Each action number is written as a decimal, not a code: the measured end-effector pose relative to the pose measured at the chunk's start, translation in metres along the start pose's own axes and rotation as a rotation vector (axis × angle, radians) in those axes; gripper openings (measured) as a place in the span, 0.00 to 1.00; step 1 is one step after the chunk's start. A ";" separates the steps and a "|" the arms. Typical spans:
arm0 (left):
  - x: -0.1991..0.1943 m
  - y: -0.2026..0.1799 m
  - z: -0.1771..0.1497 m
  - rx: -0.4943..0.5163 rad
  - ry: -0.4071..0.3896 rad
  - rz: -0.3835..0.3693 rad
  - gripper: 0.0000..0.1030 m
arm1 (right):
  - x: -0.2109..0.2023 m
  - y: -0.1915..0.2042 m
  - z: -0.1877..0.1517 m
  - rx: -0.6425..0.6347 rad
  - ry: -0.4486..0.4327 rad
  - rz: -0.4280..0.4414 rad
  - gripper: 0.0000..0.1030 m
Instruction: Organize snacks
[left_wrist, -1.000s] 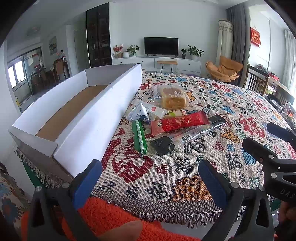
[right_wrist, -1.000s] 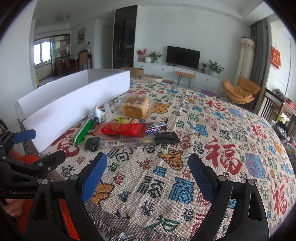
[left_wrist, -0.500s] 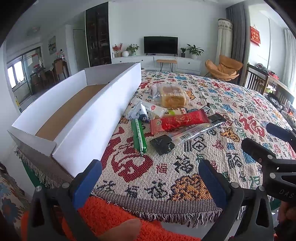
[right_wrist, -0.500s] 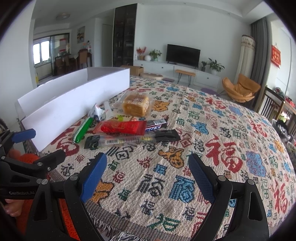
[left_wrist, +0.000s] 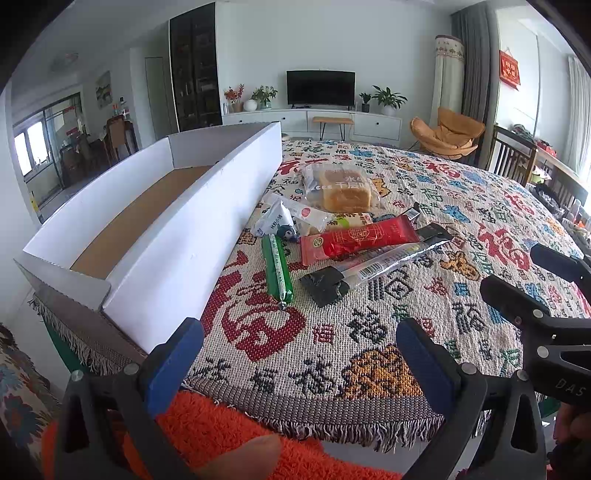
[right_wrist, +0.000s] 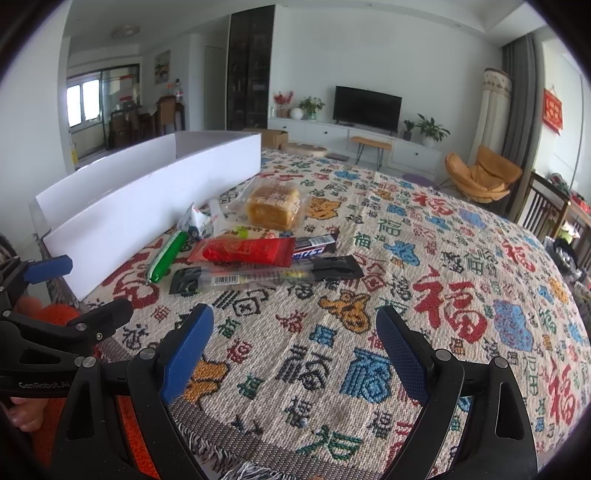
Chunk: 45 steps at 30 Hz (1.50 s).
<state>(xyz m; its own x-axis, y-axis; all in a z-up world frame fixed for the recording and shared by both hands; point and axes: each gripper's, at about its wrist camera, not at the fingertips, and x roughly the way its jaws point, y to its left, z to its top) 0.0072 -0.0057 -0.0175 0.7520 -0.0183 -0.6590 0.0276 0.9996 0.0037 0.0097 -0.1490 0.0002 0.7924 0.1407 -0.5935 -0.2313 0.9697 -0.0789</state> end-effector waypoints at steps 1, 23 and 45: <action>0.000 0.000 0.000 0.000 0.000 0.001 1.00 | 0.000 0.000 0.000 0.000 0.000 0.001 0.89; 0.001 0.000 -0.002 0.000 0.006 0.002 1.00 | 0.002 0.005 -0.001 -0.006 0.011 0.007 0.89; 0.017 0.003 0.001 -0.008 0.107 0.016 1.00 | 0.080 -0.098 -0.002 -0.003 0.237 -0.039 0.89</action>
<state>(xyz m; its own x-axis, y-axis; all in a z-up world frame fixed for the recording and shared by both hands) 0.0212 -0.0033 -0.0278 0.6777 0.0000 -0.7353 0.0099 0.9999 0.0091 0.0950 -0.2336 -0.0414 0.6461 0.0516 -0.7615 -0.2050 0.9728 -0.1081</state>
